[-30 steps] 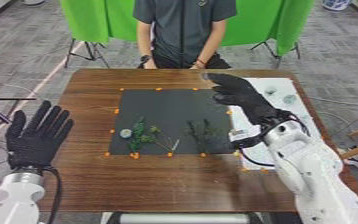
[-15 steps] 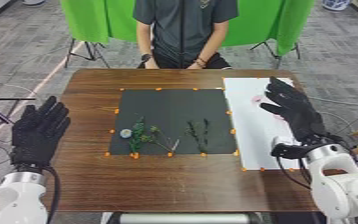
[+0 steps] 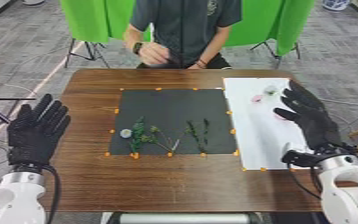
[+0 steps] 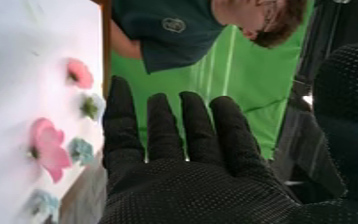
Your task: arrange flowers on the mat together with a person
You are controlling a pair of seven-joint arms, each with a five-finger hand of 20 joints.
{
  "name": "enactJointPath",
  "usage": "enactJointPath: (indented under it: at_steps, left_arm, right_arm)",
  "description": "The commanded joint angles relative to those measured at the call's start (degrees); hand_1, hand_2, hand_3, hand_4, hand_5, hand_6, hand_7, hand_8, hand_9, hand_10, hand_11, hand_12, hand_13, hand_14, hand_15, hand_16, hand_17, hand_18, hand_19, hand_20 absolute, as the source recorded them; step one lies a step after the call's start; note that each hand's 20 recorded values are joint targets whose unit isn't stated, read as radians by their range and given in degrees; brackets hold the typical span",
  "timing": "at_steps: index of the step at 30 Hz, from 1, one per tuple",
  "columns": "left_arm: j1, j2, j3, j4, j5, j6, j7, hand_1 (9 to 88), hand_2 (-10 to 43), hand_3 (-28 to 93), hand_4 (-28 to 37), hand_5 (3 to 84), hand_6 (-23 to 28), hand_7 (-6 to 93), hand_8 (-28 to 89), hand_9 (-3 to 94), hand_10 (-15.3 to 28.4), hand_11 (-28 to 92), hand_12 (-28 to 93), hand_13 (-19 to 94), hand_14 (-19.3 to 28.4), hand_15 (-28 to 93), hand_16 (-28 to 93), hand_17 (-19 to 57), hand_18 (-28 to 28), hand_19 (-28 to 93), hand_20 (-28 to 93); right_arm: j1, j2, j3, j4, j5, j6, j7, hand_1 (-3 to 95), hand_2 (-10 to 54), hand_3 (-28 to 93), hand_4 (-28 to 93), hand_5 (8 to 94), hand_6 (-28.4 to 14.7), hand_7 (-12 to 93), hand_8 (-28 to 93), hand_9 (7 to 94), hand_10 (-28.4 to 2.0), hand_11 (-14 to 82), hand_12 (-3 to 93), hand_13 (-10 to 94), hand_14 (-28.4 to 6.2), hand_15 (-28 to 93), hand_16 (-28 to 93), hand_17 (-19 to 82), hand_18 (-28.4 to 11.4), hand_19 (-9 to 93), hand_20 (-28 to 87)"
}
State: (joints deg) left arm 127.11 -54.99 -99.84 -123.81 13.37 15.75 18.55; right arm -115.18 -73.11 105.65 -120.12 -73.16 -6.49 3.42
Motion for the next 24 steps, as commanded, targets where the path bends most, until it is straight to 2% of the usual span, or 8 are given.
enactJointPath:
  at_steps: [1, 3, 6, 10, 12, 16, 19, 24]
  left_arm:
    - [0.33, 0.01, 0.32, -0.54, -3.38, 0.53, 1.21, 24.8, 14.0, 71, -28.3, 41.4, 4.9, 7.6, -10, 34.7, 11.2, 14, 3, 24, 9.0, 15, -8, -2.2, 9.4, 22, 9]
    - [0.68, 0.07, -0.1, -0.51, -5.84, -1.08, 1.46, 24.8, 14.6, 72, -28.3, 42.2, 5.3, 7.8, -10, 35.3, 11.7, 15, 3, 25, 9.3, 16, -8, -2.1, 9.4, 22, 9]
    - [1.13, 0.14, -0.5, -0.78, -4.69, -0.93, 1.82, 24.9, 14.7, 72, -28.3, 43.0, 5.6, 7.8, -10, 36.1, 12.1, 15, 3, 25, 9.4, 16, -8, -2.0, 9.5, 22, 9]
    - [3.32, 0.77, -1.35, -1.5, -6.12, -1.09, 1.15, 24.9, 15.4, 69, -28.3, 43.8, 5.9, 7.9, -10, 36.9, 12.6, 15, 3, 26, 9.6, 17, -8, -2.0, 9.6, 22, 9]
    - [3.91, 0.41, -1.68, -1.68, -6.83, -0.93, 0.98, 24.5, 16.1, 68, -28.3, 43.9, 5.9, 7.9, -10, 37.1, 12.8, 15, 3, 26, 9.9, 17, -8, -2.0, 9.6, 22, 9]
    - [3.86, 0.24, -1.72, -1.55, -6.25, -0.51, 0.87, 24.2, 16.3, 67, -28.3, 44.3, 6.1, 7.6, -10, 37.4, 12.9, 15, 3, 26, 10.3, 17, -8, -2.0, 9.8, 22, 9]
    - [4.55, 0.02, -1.91, -1.68, -4.75, -0.67, 0.19, 23.8, 15.9, 70, -28.3, 44.4, 6.1, 7.7, -10, 37.8, 12.9, 15, 4, 27, 10.6, 18, -8, -2.0, 9.8, 23, 9]
    - [4.62, -0.2, -1.85, -1.75, -5.06, -0.68, 0.41, 24.4, 15.6, 71, -28.3, 44.5, 6.0, 7.8, -10, 38.3, 12.7, 15, 4, 27, 10.7, 18, -8, -2.0, 9.9, 23, 9]
  right_arm:
    - [-3.71, -1.28, 2.08, -1.59, -0.1, 2.78, 0.0, 23.0, -5.9, 79, -24, 14.8, -6.1, 5, -9, 26.4, -9.6, 1.4, 9.9, 23, -8.6, 3, 18, 11, -15.0, 36, 11]
    - [-4.1, -1.9, 3.42, -1.87, -1.0, 1.24, -0.4, 23.2, -6.1, 79, -23, 14.3, -6.1, 5, -8, 25.9, -9.6, 1.5, 10.2, 23, -8.7, 3, 19, 11, -15.0, 36, 11]
    - [-4.69, -2.42, 5.06, -2.37, -1.73, -0.08, -1.02, 23.3, -6.5, 79, -23, 17.1, -5.2, 7, -9, 26.1, -9.8, 2.0, 9.8, 23, -6.6, 1, 16, 13, -9.9, 30, 8]
    - [-5.99, -4.56, 6.94, -3.44, -1.62, -0.96, -1.56, 23.3, -7.0, 79, -24, 17.7, -5.1, 8, -10, 26.2, -10.0, 3.6, 7.6, 21, -5.5, 10, 1, 14, -6.8, 26, 5]
    - [-6.72, -5.91, 8.06, -3.9, -1.6, -2.4, -1.69, 23.3, -7.0, 80, -24, 16.2, -5.3, 8, -10, 26.1, -10.1, 3.8, 7.6, 20, -5.2, 11, -1, 14, -6.6, 26, 5]
    - [-7.97, -8.21, 10.84, -4.81, -1.77, -5.47, -1.1, 23.4, -7.2, 80, -24, 15.0, -5.5, 7, -10, 25.8, -10.1, 3.8, 7.8, 19, -5.1, 11, -3, 14, -6.8, 26, 5]
    - [-8.62, -10.19, 12.46, -5.28, -0.88, -7.47, -0.51, 23.5, -7.1, 80, -24, 14.9, -5.7, 7, -9, 26.0, -10.1, 3.9, 7.9, 20, -5.0, 12, -3, 14, -6.6, 25, 5]
    - [-9.24, -14.55, 16.45, -6.62, -1.62, -12.43, -0.09, 23.5, -7.1, 80, -24, 14.7, -5.8, 7, -10, 26.3, -10.1, 4.5, 7.6, 20, -4.9, 15, -6, 15, -6.0, 25, 4]
